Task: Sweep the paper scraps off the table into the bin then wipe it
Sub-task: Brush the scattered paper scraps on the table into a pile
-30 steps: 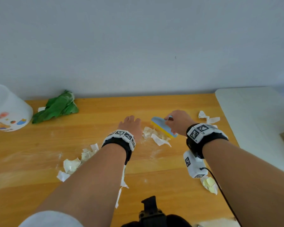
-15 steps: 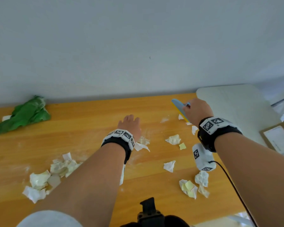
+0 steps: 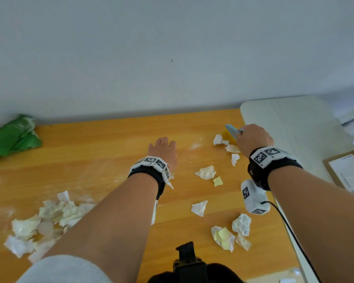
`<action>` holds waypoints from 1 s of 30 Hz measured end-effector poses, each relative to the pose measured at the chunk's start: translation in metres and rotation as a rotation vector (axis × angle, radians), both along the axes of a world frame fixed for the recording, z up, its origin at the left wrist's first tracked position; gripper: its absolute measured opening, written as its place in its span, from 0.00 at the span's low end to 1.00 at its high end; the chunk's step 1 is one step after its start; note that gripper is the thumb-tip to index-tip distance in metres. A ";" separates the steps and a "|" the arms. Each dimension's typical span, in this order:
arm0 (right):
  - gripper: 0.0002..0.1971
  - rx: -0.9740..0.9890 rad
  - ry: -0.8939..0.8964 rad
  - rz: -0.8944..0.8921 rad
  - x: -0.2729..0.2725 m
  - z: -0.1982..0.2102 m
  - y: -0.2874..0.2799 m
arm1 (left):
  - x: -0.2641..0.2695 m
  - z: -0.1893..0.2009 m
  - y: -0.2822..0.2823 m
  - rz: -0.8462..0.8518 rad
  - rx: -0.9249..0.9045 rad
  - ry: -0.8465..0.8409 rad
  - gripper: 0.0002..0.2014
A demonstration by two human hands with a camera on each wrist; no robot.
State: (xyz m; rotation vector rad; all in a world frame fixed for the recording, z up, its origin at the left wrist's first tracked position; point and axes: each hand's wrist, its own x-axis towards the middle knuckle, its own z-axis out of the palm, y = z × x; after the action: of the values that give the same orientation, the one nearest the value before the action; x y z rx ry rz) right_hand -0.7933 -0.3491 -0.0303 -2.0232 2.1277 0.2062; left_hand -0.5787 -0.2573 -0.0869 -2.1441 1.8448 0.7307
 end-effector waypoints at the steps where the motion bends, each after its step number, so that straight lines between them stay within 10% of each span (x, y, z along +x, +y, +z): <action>1: 0.12 0.011 -0.009 -0.007 0.002 -0.002 0.002 | 0.001 -0.001 0.001 0.005 0.004 -0.001 0.21; 30: 0.22 0.233 -0.408 0.261 0.136 0.001 0.115 | 0.103 0.012 0.096 0.117 0.000 -0.017 0.23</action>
State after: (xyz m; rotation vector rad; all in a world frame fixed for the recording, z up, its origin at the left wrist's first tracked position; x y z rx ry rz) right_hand -0.6574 -0.2341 -0.0295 -1.9939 1.5245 0.0663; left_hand -0.4756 -0.1613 -0.0744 -2.2668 1.7224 0.7339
